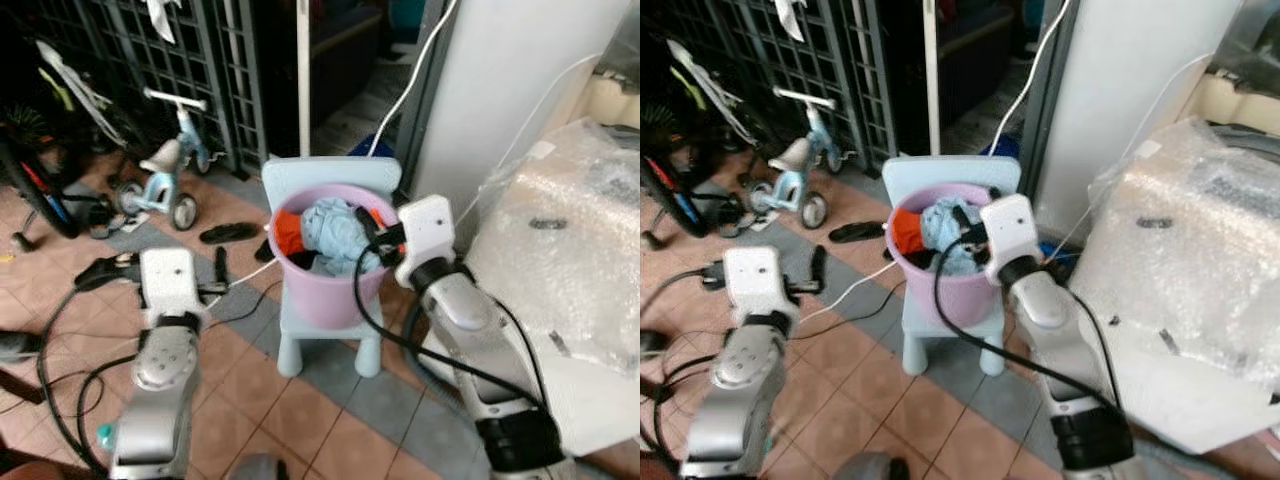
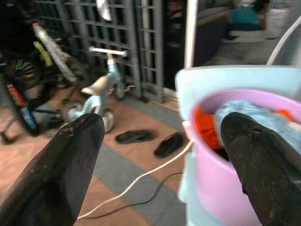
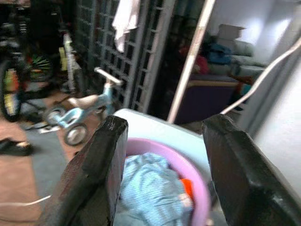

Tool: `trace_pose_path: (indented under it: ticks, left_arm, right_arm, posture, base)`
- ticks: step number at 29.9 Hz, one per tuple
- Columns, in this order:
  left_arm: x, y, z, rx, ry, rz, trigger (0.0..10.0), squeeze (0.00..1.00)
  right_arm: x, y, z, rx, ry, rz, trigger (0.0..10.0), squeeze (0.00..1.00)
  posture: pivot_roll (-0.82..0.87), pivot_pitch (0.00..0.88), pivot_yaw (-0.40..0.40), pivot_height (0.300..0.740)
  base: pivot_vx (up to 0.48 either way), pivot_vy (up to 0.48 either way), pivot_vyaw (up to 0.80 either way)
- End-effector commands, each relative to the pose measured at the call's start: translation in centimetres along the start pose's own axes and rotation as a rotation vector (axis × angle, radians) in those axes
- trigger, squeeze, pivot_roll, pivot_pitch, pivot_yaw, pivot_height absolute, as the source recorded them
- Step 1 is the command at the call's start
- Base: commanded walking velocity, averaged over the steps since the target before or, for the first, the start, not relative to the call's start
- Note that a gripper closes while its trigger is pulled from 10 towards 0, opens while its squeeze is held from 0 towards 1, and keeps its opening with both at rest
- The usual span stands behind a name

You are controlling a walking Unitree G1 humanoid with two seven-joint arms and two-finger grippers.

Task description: Clothes washing

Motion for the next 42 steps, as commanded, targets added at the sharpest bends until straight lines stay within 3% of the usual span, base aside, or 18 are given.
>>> trace_pose_path:
  ticks: [1,19,24,35,42]
  left_arm:
    - [-0.1,0.3,0.6,-0.021,0.017,-0.007,10.0,0.00]
    - [-0.1,0.2,0.7,-0.031,0.018,0.000,10.0,0.00]
    - [0.0,0.1,0.7,-0.034,0.025,0.006,10.0,0.00]
    - [0.0,0.2,0.5,-0.042,0.012,-0.007,10.0,0.00]
    - [0.0,0.2,0.3,-0.038,0.009,-0.006,10.0,0.00]
  right_arm:
    - [-0.2,0.2,0.2,-0.009,0.006,-0.008,10.0,0.00]
    - [-0.2,-0.3,2.2,0.034,0.107,0.008,10.0,0.00]
    - [-0.1,0.0,2.4,0.025,0.112,-0.009,10.0,0.00]
    - [-0.3,-0.5,1.9,0.025,0.084,0.021,10.0,0.00]
    - [-0.4,-0.6,1.7,0.021,0.079,0.026,10.0,0.00]
  posture:
    - [-0.03,0.000,0.009,0.740]
    - [-0.03,0.000,0.009,0.740]
    - [-0.03,0.000,0.008,0.740]
    - [-0.02,0.000,0.001,0.740]
    - [-0.03,0.000,-0.001,0.740]
  base:
    - [0.360,0.292,0.00]
    - [0.356,0.320,0.00]
    - [0.335,0.344,0.80]
    - [0.093,0.000,0.00]
    - [0.000,-0.414,0.00]
Point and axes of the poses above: a point about 5 cm out from each wrist's last joint towards the gripper, its own x axis pointing back from the gripper into the wrist, its own y axis along the axis of the wrist's last joint, z = x × y, the point moved 4 cm from there along -x, pointing out of the wrist towards the gripper, and after that the axes turned 13 degrees about x, right-handed, at the moved point
